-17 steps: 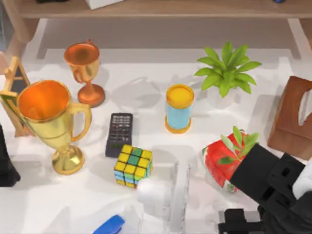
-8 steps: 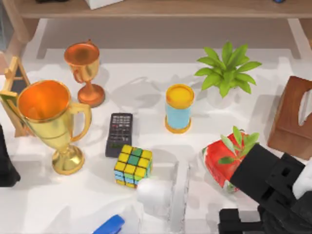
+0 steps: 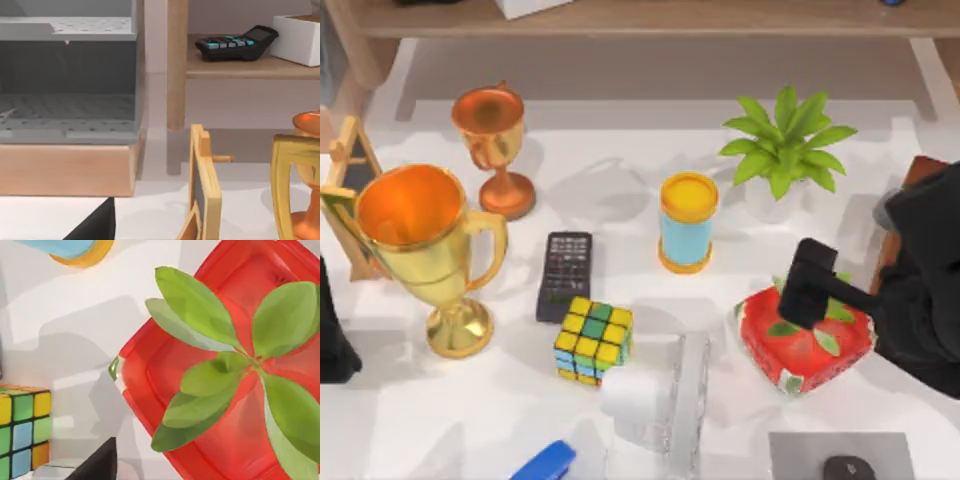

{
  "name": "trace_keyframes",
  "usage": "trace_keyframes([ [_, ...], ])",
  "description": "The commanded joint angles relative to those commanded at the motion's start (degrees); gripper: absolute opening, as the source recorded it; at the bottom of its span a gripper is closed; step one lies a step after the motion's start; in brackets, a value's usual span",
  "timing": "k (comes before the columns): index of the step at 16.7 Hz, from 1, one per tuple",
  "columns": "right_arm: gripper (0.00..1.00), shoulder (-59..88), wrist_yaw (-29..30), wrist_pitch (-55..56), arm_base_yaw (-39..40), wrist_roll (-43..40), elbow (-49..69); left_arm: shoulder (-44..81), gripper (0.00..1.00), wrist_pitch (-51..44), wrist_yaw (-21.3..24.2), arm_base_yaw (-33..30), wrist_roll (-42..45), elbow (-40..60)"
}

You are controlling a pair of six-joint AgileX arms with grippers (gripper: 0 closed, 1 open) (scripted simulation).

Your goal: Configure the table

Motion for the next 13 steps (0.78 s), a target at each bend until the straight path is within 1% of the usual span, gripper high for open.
trace_keyframes([
  [4, 1.0, -1.9, -3.1, 17.6, -15.5, 4.3, -0.7, 0.0, 1.0, 0.0, 0.0, 0.0, 0.0, 0.0],
  [7, 1.0, -0.9, -6.7, 32.7, -28.1, 8.3, -2.3, 0.0, 1.0, 0.0, 0.0, 0.0, 0.0, 0.0],
  [13, 1.0, 6.7, -17.2, 65.1, -51.8, 18.1, -6.9, 0.0, 1.0, 0.0, 0.0, 0.0, 0.0, 0.0],
])
